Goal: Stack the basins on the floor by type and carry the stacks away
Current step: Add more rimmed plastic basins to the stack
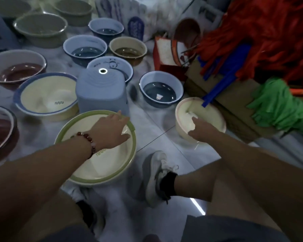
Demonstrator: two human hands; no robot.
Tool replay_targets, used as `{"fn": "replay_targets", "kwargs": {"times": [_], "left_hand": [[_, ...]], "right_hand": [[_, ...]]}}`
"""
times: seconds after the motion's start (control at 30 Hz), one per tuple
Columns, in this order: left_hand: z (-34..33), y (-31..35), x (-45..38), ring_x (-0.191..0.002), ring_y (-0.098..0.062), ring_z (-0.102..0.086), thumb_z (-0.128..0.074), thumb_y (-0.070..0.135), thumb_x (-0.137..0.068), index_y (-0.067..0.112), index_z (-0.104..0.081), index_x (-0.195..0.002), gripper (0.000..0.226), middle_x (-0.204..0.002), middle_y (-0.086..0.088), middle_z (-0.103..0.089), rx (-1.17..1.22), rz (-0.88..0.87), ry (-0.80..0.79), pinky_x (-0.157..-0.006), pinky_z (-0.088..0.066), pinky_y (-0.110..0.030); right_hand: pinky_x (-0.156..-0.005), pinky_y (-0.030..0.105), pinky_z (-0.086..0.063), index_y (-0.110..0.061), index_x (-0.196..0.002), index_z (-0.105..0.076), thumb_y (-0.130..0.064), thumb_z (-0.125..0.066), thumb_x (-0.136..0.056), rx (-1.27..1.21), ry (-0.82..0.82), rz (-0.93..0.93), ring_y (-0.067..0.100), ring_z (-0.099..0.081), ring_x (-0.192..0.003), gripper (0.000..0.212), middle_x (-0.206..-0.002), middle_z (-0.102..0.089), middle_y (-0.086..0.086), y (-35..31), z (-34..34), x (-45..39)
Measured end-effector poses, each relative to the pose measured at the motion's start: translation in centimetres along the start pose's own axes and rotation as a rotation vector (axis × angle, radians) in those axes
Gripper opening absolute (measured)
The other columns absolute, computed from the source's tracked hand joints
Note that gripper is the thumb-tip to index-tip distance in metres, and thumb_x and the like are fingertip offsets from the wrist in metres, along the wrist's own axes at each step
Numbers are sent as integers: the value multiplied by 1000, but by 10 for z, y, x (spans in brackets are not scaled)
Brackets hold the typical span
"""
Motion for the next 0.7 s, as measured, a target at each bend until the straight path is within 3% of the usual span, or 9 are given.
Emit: {"fn": "replay_targets", "kwargs": {"times": [0.07,0.17,0.23,0.33,0.47,0.6,0.7], "left_hand": [[-2,3,-10,-137,-27,-42,-52,55,-93,26,-37,-146,63,-153,-4,-40,89,84,-28,-105,-41,-42],[4,19,-32,-126,-29,-52,-52,50,-93,21,-48,-135,51,-140,-5,-52,199,115,22,-99,-45,-41],[3,32,-44,-125,-29,-51,-50,47,-94,18,-45,-137,52,-139,-7,-52,138,97,49,-98,-46,-42],[-11,42,-61,-123,-28,-51,-47,45,-94,20,-42,-137,50,-137,-5,-50,65,105,-50,-96,-44,-40],[-15,51,-90,-116,-27,-55,-45,41,-95,20,-46,-132,42,-128,-5,-53,81,111,-119,-82,-39,-35],[-12,69,-117,-115,-25,-56,-44,40,-97,20,-47,-135,42,-126,-3,-57,94,80,-178,-82,-40,-34],[-17,82,-132,-116,-23,-56,-44,40,-98,22,-46,-138,44,-130,-1,-57,124,48,-231,-83,-40,-32]], "right_hand": [[-115,48,-29,-17,-156,-15,-35,-54,-91,-26,-20,-49,35,-29,-143,78,-158,-26,12,12,-3,1],[-119,48,-20,-16,-158,-6,-41,-52,-93,-30,-88,-74,33,-18,-148,83,-163,-11,11,11,-24,-6],[-116,49,-26,-16,-156,-12,-38,-56,-90,-49,-119,-77,36,-24,-145,82,-161,-17,12,2,-39,-17],[-110,46,-36,-13,-148,-28,-32,-58,-85,-112,-141,-77,36,-38,-135,73,-149,-35,14,-6,-60,-44],[-113,39,-32,-7,-152,-26,-27,-64,-85,-224,-188,-130,32,-35,-138,80,-151,-36,14,-2,-89,-92],[-118,43,-25,-5,-153,-23,-30,-66,-89,-307,-153,-191,35,-29,-143,82,-156,-29,17,7,-115,-140],[-114,48,-29,-7,-150,-26,-35,-59,-92,-351,-112,-274,40,-35,-137,72,-150,-35,20,16,-130,-168]]}}
Point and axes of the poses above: each hand's wrist, its own x-axis away from the middle knuckle, its own z-axis out of the back of the hand, y = z × x, the point moved 3 cm from there along -x, towards the middle knuckle
